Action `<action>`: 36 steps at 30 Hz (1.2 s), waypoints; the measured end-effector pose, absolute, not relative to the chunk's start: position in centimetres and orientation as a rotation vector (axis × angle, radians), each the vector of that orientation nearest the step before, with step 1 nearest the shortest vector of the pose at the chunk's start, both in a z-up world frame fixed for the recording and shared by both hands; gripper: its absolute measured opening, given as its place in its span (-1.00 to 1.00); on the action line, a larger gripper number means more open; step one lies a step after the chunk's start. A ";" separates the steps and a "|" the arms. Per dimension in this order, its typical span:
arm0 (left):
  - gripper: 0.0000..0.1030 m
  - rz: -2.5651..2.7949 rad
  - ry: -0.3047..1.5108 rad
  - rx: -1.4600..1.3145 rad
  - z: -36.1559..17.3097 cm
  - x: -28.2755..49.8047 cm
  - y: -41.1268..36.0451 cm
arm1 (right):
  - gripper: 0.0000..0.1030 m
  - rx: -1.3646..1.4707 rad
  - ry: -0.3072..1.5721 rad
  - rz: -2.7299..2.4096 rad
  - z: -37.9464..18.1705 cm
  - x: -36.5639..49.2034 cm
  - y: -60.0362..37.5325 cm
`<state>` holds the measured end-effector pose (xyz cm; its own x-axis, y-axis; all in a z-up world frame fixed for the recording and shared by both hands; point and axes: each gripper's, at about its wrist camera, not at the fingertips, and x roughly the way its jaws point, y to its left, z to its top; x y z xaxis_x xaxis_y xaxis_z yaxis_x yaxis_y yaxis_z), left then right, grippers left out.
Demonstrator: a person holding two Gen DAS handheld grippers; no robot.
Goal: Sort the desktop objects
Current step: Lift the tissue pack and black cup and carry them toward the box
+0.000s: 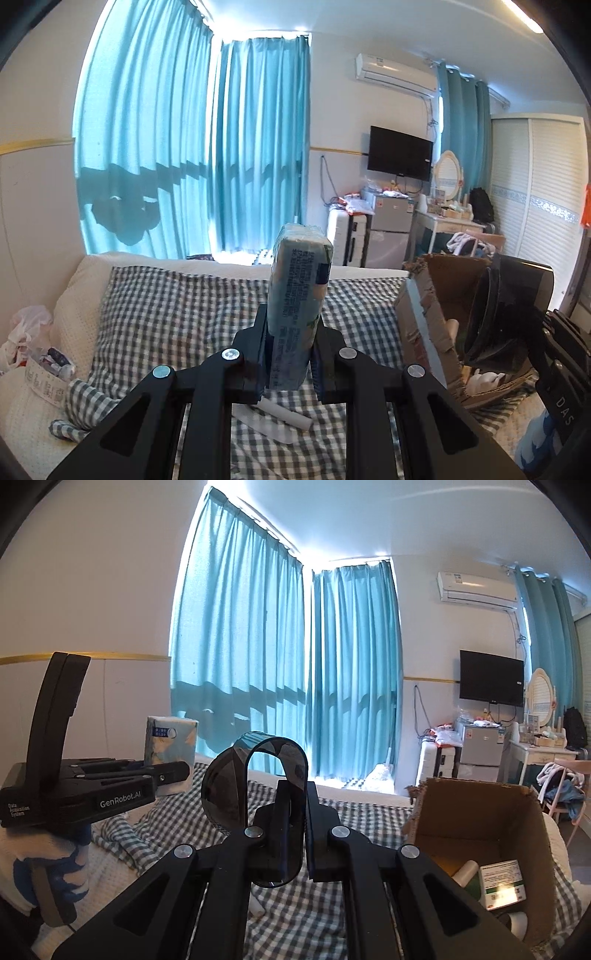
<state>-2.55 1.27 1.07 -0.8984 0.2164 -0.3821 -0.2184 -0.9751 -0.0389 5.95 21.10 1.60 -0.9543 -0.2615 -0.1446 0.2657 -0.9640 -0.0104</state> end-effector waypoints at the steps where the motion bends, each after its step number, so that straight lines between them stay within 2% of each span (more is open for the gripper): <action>1: -0.63 2.849 0.007 -0.569 1.1 -2.6 1.8 | -0.87 0.203 0.041 -2.880 1.6 6.0 21.5; 6: -0.63 2.798 0.035 -0.544 1.6 -2.7 5.3 | -0.87 0.181 0.027 -2.953 1.9 6.5 24.0; 8: -0.63 2.773 -0.005 -0.557 1.9 -3.1 6.2 | -0.87 0.174 0.015 -2.985 2.0 6.8 25.0; 12: -0.63 2.782 0.138 -0.491 2.4 -2.8 9.5 | -0.87 0.167 -0.004 -3.048 2.4 7.2 27.1; 19: -0.63 2.616 0.140 -0.504 2.7 -3.6 14.6 | -0.87 0.219 -0.050 -3.131 2.4 6.7 30.2; 36: -0.63 2.372 0.208 -0.639 -1.9 -8.0 25.1 | -0.87 0.508 -0.169 -3.323 -1.6 4.3 38.1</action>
